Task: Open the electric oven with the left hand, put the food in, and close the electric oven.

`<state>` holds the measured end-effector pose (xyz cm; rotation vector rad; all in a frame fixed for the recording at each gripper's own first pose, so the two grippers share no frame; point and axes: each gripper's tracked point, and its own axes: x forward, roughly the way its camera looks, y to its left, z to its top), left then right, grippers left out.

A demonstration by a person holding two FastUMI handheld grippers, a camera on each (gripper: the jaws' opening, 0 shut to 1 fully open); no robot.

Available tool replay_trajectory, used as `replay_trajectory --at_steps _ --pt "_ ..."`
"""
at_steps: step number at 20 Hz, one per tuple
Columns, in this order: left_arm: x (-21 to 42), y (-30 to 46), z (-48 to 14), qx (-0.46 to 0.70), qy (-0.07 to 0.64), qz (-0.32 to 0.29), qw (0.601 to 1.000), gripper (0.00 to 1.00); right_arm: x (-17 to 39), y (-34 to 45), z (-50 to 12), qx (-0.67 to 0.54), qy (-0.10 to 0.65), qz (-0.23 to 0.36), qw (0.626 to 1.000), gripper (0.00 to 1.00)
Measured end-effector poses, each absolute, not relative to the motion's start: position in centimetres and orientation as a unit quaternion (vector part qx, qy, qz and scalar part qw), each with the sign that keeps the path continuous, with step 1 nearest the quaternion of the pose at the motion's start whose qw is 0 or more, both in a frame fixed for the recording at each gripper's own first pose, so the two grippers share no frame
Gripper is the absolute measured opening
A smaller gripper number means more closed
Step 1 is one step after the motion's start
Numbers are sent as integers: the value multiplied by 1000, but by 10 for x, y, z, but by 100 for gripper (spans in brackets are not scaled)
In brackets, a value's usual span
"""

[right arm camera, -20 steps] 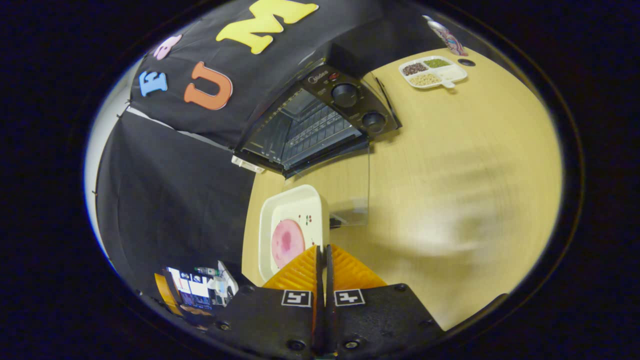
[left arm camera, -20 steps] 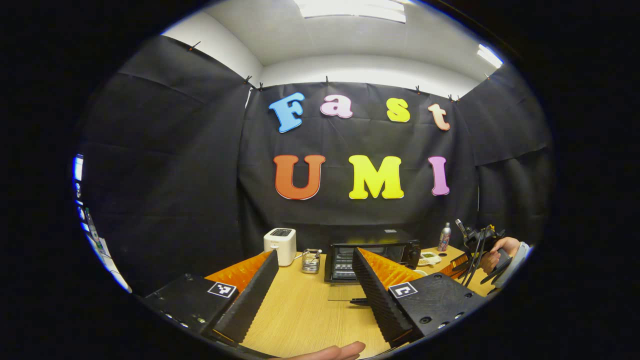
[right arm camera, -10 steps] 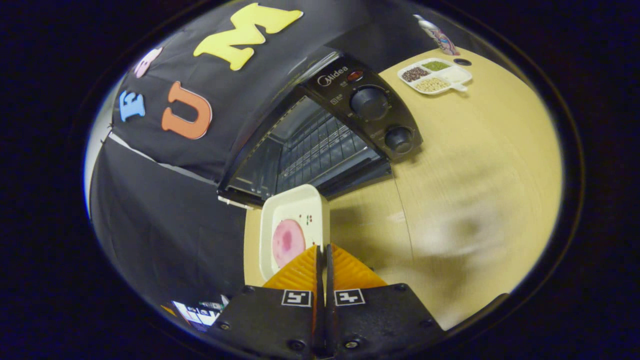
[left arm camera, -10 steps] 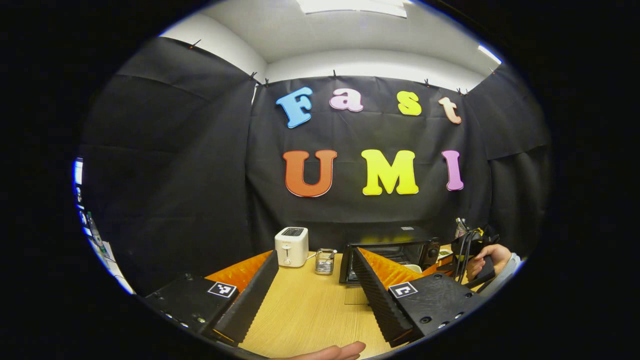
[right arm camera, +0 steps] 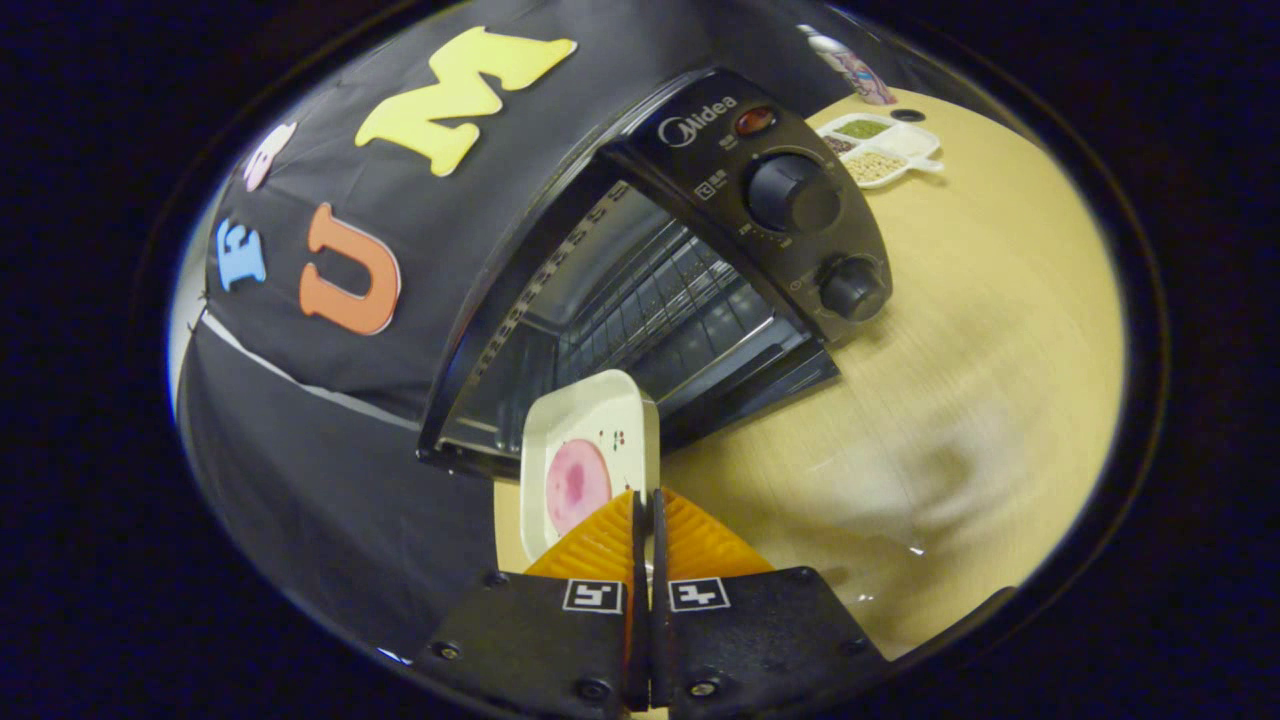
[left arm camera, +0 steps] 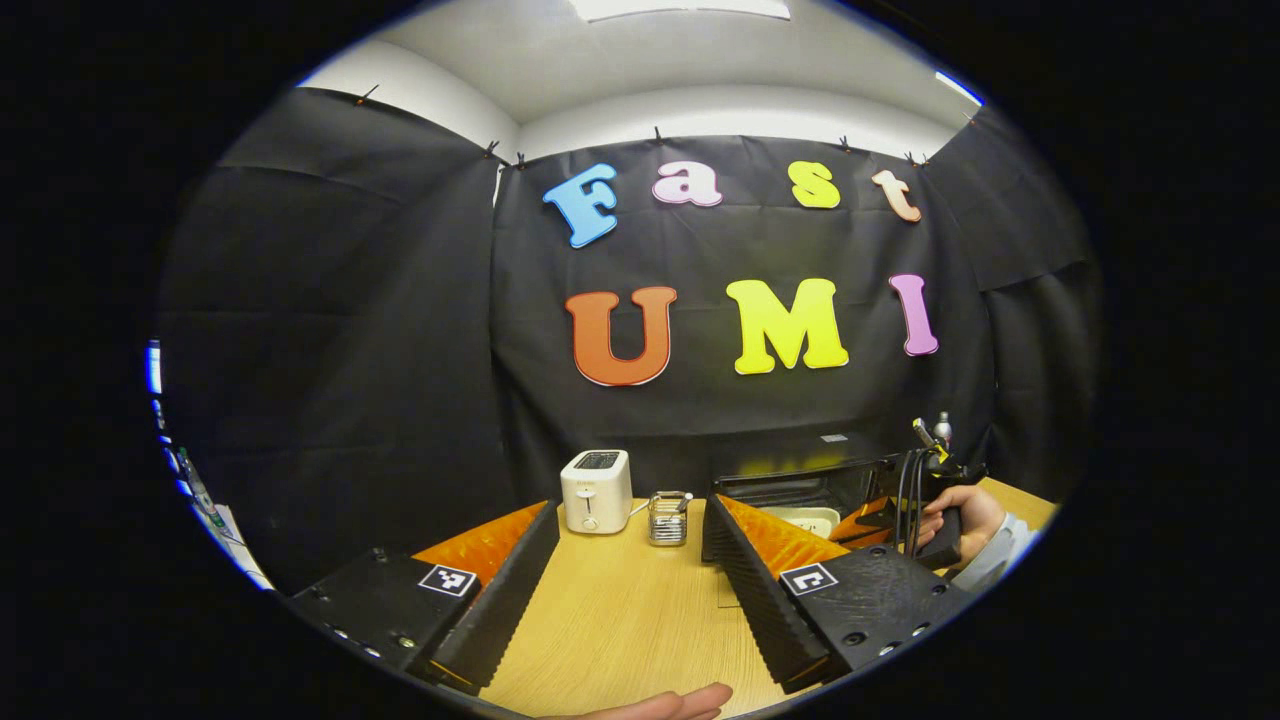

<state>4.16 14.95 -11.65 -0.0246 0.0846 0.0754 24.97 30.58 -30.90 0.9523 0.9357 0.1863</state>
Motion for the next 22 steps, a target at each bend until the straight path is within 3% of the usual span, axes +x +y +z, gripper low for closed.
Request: replay_trajectory --at_steps 5,6,13,14,17,20,22 --pt "45 162 -126 -8 52 48 997 95 291 291 -310 526 351 8 775 5" --pt "46 162 -128 -9 55 48 997 94 298 289 -312 536 339 -5 773 2" --pt "46 169 -142 -13 69 57 996 94 336 304 -322 567 291 -15 771 8" --pt "46 170 -143 -13 71 60 996 94 341 300 -324 557 275 -21 783 5" --pt "47 170 -153 -16 82 63 995 94 350 291 -333 510 230 -31 828 8" --pt "49 174 -159 -12 92 74 993 94 345 297 -327 480 203 -3 854 8" --pt "48 175 -165 -7 99 81 992 94 343 299 -323 451 181 10 874 19"
